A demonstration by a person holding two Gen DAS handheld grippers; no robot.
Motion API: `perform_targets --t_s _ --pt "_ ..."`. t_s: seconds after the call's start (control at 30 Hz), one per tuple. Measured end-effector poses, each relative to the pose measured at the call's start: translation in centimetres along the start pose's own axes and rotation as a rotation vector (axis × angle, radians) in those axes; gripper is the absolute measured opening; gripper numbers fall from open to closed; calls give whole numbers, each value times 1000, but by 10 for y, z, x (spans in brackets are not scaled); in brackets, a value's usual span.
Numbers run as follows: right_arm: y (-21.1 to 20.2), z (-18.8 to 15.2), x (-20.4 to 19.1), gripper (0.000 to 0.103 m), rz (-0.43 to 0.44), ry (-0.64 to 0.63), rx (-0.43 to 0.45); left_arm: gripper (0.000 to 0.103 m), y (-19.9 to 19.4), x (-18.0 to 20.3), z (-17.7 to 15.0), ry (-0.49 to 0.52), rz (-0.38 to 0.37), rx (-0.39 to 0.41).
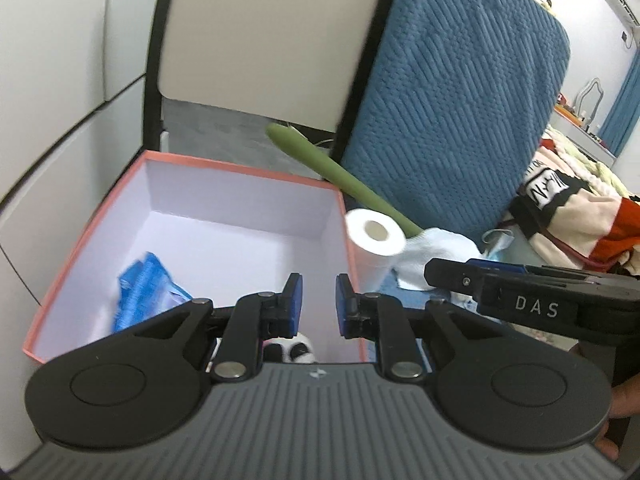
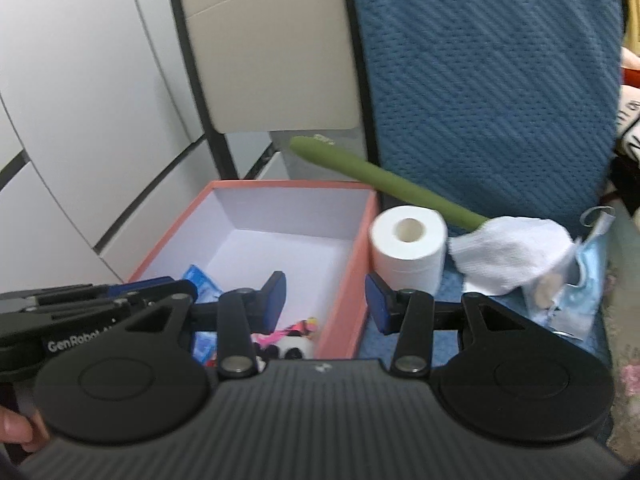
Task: Organize soft objects
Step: 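Withdraw both tools from the box back toward the chair seat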
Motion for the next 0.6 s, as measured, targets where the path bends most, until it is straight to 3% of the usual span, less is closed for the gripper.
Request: perform_targets --t_s 0.6 --pt "-24 -72 76 47 -150 60 -34 21 29 54 -62 65 -17 -44"
Point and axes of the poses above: each gripper's, at about its wrist camera, not at the fingertips, and y roughly the way its jaws point, x to its right, z to its top, the point moved 3 cm from there along y, roughly the way its jaws point, and after that the axes turned 11 degrees about -y, right-handed, at the moved point
